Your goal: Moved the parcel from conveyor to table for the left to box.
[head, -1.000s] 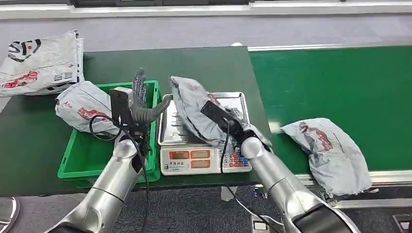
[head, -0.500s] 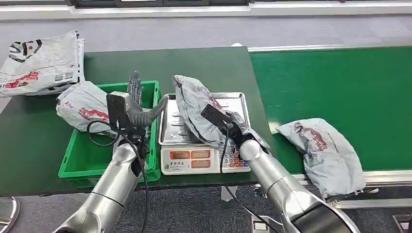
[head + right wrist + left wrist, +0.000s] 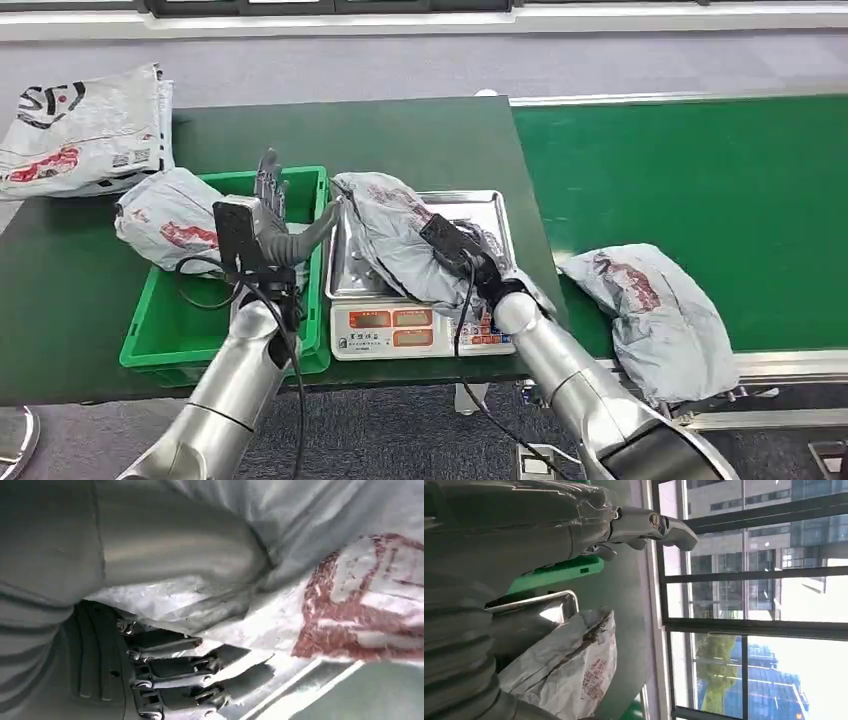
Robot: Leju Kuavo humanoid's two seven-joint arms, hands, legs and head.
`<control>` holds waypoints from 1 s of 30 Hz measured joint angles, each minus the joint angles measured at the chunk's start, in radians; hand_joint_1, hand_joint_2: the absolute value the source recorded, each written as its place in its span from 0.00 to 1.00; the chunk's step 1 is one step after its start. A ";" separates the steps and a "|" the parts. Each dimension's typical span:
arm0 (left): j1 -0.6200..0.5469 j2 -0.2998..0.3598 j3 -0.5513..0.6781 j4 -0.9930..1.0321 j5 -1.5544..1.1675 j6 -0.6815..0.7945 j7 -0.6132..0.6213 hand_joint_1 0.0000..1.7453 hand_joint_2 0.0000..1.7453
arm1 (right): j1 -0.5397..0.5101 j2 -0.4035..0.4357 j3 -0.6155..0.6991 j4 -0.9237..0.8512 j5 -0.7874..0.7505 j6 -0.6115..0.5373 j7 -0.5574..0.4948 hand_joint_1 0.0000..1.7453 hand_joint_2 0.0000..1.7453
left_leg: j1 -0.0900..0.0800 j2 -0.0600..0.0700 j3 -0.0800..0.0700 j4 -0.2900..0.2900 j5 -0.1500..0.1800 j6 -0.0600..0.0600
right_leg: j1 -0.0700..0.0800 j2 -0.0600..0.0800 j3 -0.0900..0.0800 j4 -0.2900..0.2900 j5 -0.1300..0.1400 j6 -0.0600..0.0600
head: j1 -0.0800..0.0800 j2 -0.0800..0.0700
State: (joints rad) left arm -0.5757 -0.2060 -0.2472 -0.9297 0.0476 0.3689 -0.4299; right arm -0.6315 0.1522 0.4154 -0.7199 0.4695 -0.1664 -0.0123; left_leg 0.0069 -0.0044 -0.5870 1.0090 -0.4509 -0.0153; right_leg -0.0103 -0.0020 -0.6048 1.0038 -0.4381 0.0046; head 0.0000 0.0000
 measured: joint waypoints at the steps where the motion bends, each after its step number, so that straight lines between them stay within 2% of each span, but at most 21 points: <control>1: 0.002 0.001 -0.002 -0.005 -0.009 0.008 -0.005 0.00 1.00 | 0.011 -0.001 -0.001 -0.012 -0.026 -0.016 -0.038 0.00 1.00 | 0.000 0.000 0.000 0.000 0.000 0.000 | 0.000 0.000 0.000 0.000 0.000 0.000 | 0.000 0.000; 5: -0.006 0.002 -0.021 -0.011 -0.039 0.032 -0.009 0.00 1.00 | 0.057 -0.005 -0.018 -0.081 -0.159 -0.062 -0.172 0.00 1.00 | 0.000 0.000 0.000 0.000 0.000 0.000 | 0.000 0.001 -0.002 0.000 0.000 0.000 | 0.000 0.000; 6: -0.014 0.000 -0.030 -0.008 -0.045 0.041 0.003 0.00 1.00 | 0.068 -0.006 -0.028 -0.110 -0.201 -0.078 -0.202 0.00 0.00 | 0.000 0.000 -0.001 0.000 0.000 0.000 | 0.000 0.000 -0.002 0.000 0.000 0.000 | 0.000 0.000; 12: -0.072 -0.022 -0.065 0.032 -0.049 0.073 0.016 0.00 1.00 | 0.097 -0.009 -0.050 -0.259 -0.283 -0.121 -0.218 0.00 0.00 | 0.000 0.002 -0.001 0.000 0.000 0.000 | 0.000 0.002 -0.002 0.000 0.000 0.000 | 0.000 0.000; 22: -0.102 -0.040 -0.101 0.063 -0.105 0.099 0.021 0.00 1.00 | 0.149 -0.011 -0.101 -0.404 -0.398 -0.176 -0.340 0.00 0.00 | 0.000 0.002 -0.002 0.000 0.000 0.000 | 0.000 0.001 -0.003 0.000 0.000 0.000 | 0.000 0.000; 25: -0.119 -0.041 -0.125 0.087 -0.145 0.077 0.066 0.00 1.00 | 0.161 -0.013 -0.118 -0.436 -0.384 -0.218 -0.354 0.00 0.00 | 0.000 0.002 -0.002 0.000 0.000 0.000 | 0.000 0.002 -0.003 0.000 0.000 0.000 | 0.000 0.000; 30: -0.171 -0.040 -0.217 0.192 -0.360 -0.044 0.262 0.00 1.00 | 0.171 -0.020 -0.151 -0.447 -0.234 -0.422 -0.314 0.00 0.00 | 0.000 0.002 -0.002 0.000 0.000 0.000 | -0.001 0.001 -0.003 0.000 0.000 0.000 | 0.000 0.000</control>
State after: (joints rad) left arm -0.7468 -0.2457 -0.4644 -0.7381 -0.3123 0.3246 -0.1681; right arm -0.4601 0.1320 0.2643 -1.1673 0.2358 -0.5880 -0.3261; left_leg 0.0065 -0.0028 -0.5887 1.0092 -0.4510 -0.0152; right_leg -0.0110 -0.0007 -0.6074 1.0034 -0.4378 0.0047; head 0.0000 -0.0004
